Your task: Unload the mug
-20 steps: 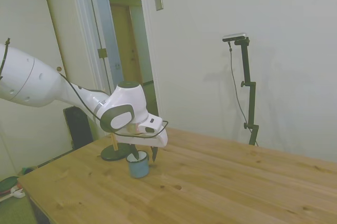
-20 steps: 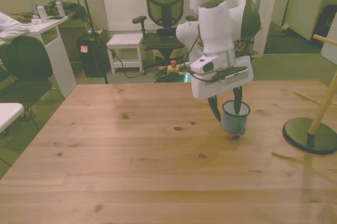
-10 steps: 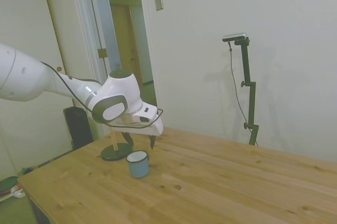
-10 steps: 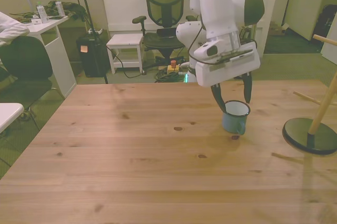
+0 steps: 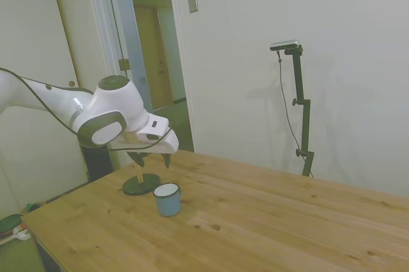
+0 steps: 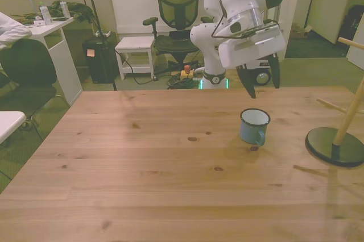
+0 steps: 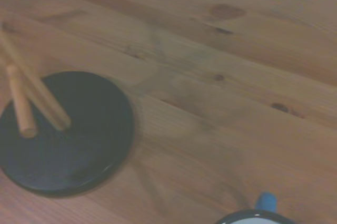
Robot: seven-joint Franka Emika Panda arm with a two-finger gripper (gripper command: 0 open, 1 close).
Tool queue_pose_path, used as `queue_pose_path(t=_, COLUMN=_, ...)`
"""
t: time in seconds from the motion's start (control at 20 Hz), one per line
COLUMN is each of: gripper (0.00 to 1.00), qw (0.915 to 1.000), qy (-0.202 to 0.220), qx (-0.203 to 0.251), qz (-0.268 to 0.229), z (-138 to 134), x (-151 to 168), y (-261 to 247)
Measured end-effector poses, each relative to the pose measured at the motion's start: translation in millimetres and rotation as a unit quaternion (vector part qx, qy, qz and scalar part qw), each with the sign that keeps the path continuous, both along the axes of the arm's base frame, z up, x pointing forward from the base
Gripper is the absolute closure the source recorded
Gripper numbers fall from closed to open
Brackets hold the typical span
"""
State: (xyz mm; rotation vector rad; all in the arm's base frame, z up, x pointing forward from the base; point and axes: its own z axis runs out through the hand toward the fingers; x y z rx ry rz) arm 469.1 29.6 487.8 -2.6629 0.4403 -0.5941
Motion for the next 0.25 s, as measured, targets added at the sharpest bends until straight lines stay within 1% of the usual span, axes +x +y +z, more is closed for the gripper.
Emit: queue_pose_path(t=0.25, gripper=0.00, qw=0.9999, qy=-0.011, qx=0.001, qz=0.013, z=4, x=-28, y=10)
